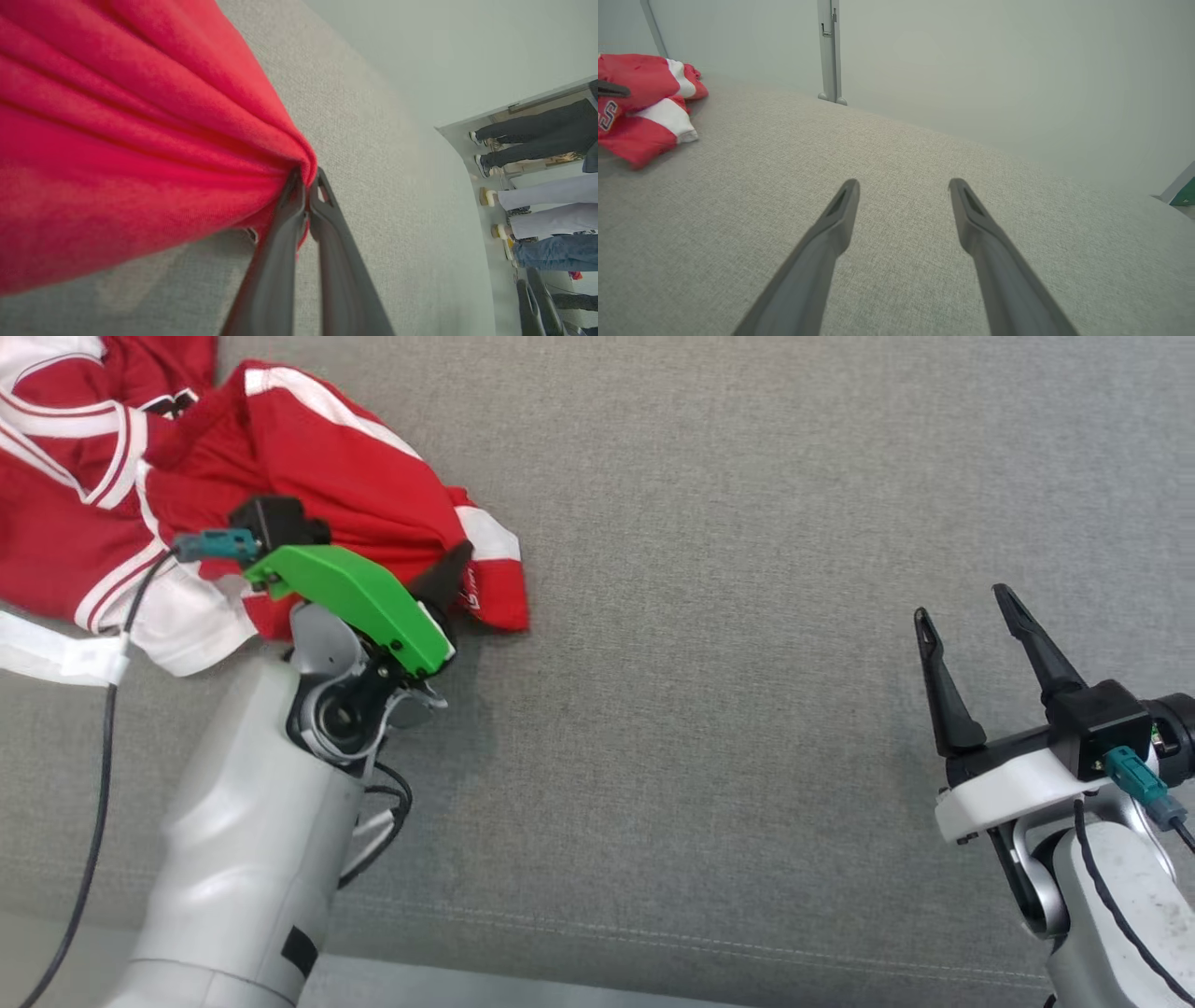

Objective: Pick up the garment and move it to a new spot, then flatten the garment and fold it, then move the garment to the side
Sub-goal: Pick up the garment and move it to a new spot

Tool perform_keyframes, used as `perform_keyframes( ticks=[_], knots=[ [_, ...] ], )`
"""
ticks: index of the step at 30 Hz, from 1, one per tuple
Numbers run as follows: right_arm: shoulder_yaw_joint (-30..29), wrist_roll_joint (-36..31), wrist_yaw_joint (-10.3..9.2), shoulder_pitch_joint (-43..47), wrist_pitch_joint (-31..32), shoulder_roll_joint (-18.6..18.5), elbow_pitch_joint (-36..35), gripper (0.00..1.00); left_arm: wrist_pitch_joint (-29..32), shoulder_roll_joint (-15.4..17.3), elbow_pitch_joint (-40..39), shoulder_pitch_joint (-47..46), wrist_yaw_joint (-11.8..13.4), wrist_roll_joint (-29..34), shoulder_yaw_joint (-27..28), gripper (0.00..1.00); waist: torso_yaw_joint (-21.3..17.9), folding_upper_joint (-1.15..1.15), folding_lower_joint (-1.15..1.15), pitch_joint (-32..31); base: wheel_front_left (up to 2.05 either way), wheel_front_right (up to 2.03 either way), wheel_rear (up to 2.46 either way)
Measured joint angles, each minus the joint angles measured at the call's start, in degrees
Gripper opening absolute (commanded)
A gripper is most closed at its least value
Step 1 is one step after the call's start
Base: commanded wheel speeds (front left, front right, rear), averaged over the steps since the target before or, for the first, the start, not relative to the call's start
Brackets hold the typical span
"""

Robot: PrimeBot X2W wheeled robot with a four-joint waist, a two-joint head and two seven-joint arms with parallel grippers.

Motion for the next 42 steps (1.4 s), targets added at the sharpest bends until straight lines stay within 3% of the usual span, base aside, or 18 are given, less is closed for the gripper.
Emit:
perform_keyframes(
  ticks=[7,19,31,37,42],
  knots=[
    [0.22,1.48,-0.36,0.13,-0.99,2.49,2.01,1.00,1.43,0.58,-7.71,7.57,0.00,-9.25,-12.79,0.00,-4.91,0.00,0.00,-2.06,0.00,0.00,0.00],
    [0.69,2.16,-1.21,1.80,-1.51,5.05,4.22,1.00,2.94,1.53,-17.73,16.23,0.00,-13.30,-29.81,0.00,-14.53,0.00,0.00,-4.69,0.00,0.00,0.00],
    [-0.76,3.05,-1.29,1.98,-1.67,5.23,6.01,1.00,2.60,1.99,-17.70,19.72,0.00,-12.21,-36.13,0.00,-23.06,0.00,0.00,-6.84,0.00,0.00,0.00],
    [-1.74,3.19,-1.72,3.41,-1.67,4.75,5.88,1.00,1.80,2.89,-15.34,22.60,-0.01,-11.38,-35.48,0.00,-22.00,0.00,0.00,-8.12,0.00,0.00,0.00],
    [-1.79,3.58,-1.67,3.94,-1.67,4.75,5.89,1.00,-0.14,6.65,-13.95,26.28,-0.02,-11.40,-34.14,0.00,-19.29,0.00,0.00,-9.06,0.00,0.00,0.00]
  ],
)
